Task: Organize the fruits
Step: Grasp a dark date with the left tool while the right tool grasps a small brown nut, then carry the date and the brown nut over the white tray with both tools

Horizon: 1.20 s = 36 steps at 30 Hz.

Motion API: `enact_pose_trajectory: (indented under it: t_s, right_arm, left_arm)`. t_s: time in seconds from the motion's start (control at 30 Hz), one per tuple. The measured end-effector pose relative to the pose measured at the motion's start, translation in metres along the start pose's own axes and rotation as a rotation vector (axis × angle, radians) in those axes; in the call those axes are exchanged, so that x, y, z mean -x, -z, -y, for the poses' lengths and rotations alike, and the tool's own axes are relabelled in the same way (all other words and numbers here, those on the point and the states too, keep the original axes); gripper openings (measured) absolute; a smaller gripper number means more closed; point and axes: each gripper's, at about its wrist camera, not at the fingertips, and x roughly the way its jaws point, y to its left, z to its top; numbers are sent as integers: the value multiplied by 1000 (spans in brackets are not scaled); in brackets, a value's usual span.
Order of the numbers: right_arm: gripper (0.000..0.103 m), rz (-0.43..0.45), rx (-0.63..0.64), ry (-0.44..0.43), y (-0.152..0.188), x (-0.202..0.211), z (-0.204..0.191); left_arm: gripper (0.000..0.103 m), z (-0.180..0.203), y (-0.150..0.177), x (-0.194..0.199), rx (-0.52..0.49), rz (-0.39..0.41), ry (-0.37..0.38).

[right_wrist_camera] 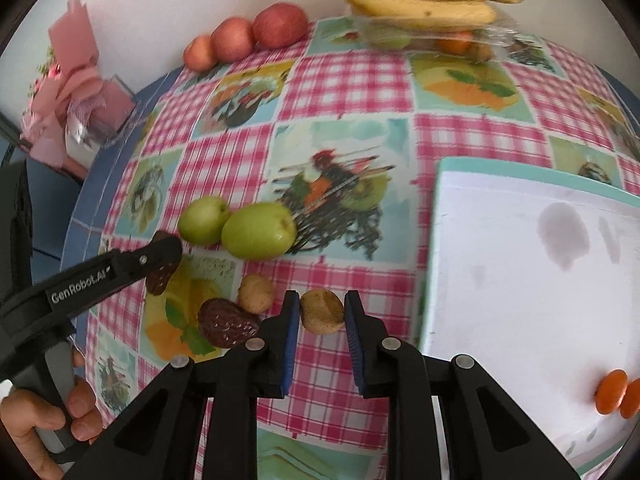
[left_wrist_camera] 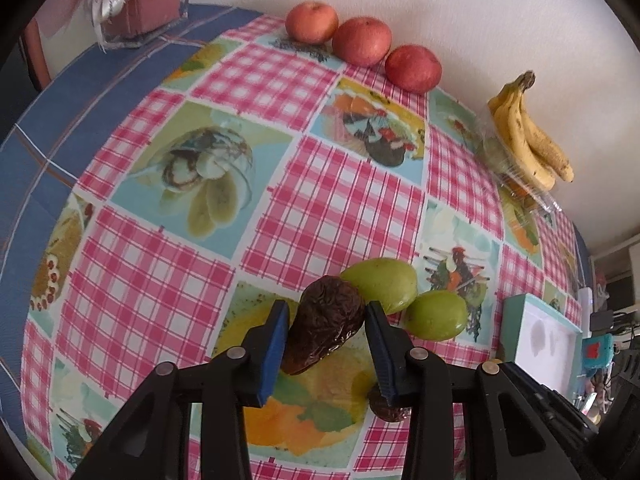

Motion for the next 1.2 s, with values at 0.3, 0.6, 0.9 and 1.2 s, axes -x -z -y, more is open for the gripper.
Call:
enact_pose_trajectory:
  t_s: [0.3, 0.6, 0.9, 1.2]
  right_arm:
    - [24, 92, -90, -8, -9, 36, 32]
    - [24, 142, -186, 33, -11, 63, 76]
    - [24, 184, -355, 136, 2, 86, 148]
    - [24, 208, -478, 230, 19, 107, 205]
  left_arm:
    - [42, 6, -6, 34, -11, 92, 10]
    - [42, 24, -1, 47, -54, 122, 13]
    - [42, 71, 15, 38, -169, 93, 28]
    - [39, 138, 39, 33, -329, 52, 96]
